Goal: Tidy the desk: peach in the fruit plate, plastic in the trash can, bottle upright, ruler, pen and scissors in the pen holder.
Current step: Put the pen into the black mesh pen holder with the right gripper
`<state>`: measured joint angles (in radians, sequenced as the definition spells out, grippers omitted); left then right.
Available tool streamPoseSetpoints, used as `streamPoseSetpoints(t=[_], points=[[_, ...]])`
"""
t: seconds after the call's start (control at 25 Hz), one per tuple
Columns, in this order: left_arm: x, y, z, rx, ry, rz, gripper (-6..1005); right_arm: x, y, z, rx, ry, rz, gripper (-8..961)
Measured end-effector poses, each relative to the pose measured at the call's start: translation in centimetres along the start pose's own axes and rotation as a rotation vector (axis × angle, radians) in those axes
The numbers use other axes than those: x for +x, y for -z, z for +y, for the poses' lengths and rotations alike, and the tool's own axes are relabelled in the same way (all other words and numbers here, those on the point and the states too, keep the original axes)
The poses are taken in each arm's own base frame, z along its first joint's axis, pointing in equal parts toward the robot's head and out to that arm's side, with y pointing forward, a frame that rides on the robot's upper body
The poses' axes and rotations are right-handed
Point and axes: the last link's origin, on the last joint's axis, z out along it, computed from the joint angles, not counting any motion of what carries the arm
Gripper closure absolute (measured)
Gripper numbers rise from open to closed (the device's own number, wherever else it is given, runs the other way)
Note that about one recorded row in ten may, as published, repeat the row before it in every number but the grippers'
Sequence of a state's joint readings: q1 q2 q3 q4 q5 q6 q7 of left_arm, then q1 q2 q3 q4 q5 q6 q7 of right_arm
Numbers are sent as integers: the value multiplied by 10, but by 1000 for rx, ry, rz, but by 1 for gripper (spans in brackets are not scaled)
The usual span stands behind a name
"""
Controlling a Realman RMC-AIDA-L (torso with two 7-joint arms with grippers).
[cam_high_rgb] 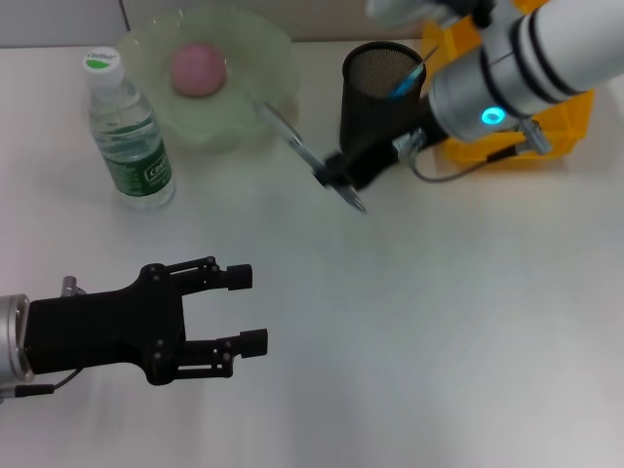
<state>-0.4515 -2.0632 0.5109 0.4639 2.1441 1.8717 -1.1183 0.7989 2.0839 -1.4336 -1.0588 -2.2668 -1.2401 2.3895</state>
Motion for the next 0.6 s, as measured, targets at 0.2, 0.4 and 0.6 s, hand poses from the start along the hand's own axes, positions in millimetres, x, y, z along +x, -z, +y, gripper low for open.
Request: streamPoseSetpoints(t=[0.2,0.4,0.6], points=[[0,1,0,0,1,-1,195,1,26,-9,-66,46,-315,818],[-1,1,0,1,-2,-3,195,13,47,-23,-59,73,-632,817],[-2,1,1,-3,-7,-7,195,30,56,-40,18,54,-864,817]])
